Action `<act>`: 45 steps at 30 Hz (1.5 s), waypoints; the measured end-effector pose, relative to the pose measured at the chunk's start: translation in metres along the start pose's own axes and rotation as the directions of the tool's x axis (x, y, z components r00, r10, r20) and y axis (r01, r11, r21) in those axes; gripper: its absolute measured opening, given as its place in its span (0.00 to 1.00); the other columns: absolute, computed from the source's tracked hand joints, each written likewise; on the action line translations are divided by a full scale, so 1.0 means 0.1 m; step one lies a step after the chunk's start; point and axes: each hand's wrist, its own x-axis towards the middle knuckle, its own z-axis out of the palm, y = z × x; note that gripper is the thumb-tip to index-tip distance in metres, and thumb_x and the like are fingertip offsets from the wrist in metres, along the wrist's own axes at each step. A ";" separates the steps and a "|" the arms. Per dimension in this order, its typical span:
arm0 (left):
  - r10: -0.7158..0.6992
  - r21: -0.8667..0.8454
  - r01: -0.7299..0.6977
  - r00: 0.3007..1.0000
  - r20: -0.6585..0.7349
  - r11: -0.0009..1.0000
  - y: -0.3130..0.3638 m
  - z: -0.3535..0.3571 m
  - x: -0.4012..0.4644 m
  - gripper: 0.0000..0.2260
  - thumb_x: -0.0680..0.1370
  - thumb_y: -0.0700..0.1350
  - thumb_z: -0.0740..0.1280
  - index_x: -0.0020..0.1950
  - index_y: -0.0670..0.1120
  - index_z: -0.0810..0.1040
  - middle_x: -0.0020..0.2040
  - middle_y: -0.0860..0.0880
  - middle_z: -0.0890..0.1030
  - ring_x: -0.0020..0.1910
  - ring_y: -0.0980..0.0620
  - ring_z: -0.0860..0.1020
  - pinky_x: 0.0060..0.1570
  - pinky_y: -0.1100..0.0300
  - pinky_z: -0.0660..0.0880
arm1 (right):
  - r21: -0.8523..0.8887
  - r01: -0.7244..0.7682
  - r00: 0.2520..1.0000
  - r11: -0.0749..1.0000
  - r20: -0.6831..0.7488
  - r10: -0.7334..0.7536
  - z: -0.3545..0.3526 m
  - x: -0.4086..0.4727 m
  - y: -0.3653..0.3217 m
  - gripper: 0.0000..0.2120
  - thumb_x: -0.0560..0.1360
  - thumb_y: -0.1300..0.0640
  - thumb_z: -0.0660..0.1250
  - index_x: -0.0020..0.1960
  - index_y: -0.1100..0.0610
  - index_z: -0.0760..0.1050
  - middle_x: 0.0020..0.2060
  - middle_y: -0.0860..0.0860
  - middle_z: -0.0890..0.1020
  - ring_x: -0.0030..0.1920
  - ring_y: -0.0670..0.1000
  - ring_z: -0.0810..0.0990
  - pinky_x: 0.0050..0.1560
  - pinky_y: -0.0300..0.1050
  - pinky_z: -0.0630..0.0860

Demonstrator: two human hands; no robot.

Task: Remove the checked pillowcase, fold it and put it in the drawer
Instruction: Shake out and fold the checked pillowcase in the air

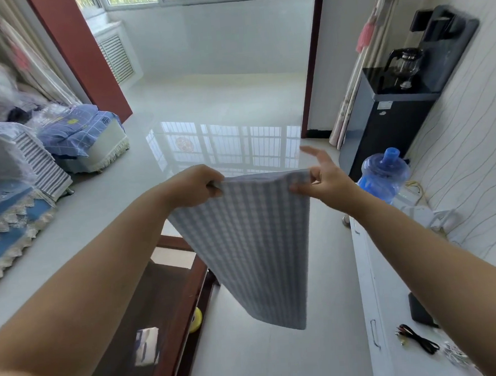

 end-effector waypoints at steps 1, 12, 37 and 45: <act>0.017 -0.037 -0.017 1.000 0.000 0.999 0.03 -0.01 0.00 0.15 0.76 0.38 0.67 0.33 0.40 0.66 0.30 0.51 0.64 0.31 0.54 0.63 0.36 0.60 0.64 | 0.091 -0.050 0.998 0.995 0.053 0.046 -0.01 -0.01 0.00 0.20 0.73 0.58 0.71 0.61 0.49 0.69 0.44 0.48 0.82 0.43 0.43 0.82 0.46 0.33 0.78; 0.058 0.111 -0.051 0.996 -0.064 0.993 0.67 0.05 0.06 0.22 0.75 0.58 0.67 0.64 0.52 0.68 0.48 0.54 0.77 0.51 0.49 0.76 0.52 0.52 0.73 | 0.164 0.059 0.975 0.985 -0.221 -0.022 0.20 -0.13 -0.18 0.06 0.74 0.58 0.70 0.40 0.50 0.81 0.32 0.43 0.84 0.35 0.42 0.82 0.38 0.37 0.80; 0.015 -0.016 -0.042 0.636 -0.772 0.999 0.51 -0.54 0.37 0.16 0.70 0.56 0.67 0.40 0.43 0.80 0.35 0.41 0.79 0.38 0.42 0.75 0.42 0.53 0.68 | 0.106 -0.352 0.926 0.930 -0.106 0.362 0.54 -0.77 0.99 0.08 0.77 0.56 0.65 0.42 0.58 0.77 0.34 0.47 0.76 0.37 0.46 0.74 0.41 0.42 0.71; -0.612 -0.618 0.163 0.465 -0.640 0.769 0.12 0.83 0.29 0.42 0.69 0.61 0.72 0.75 0.45 0.58 0.75 0.43 0.61 0.74 0.44 0.59 0.73 0.48 0.58 | -0.059 -0.292 0.950 0.955 -0.134 0.283 0.71 -0.41 0.54 0.11 0.78 0.51 0.62 0.37 0.49 0.74 0.30 0.43 0.75 0.33 0.45 0.73 0.41 0.46 0.71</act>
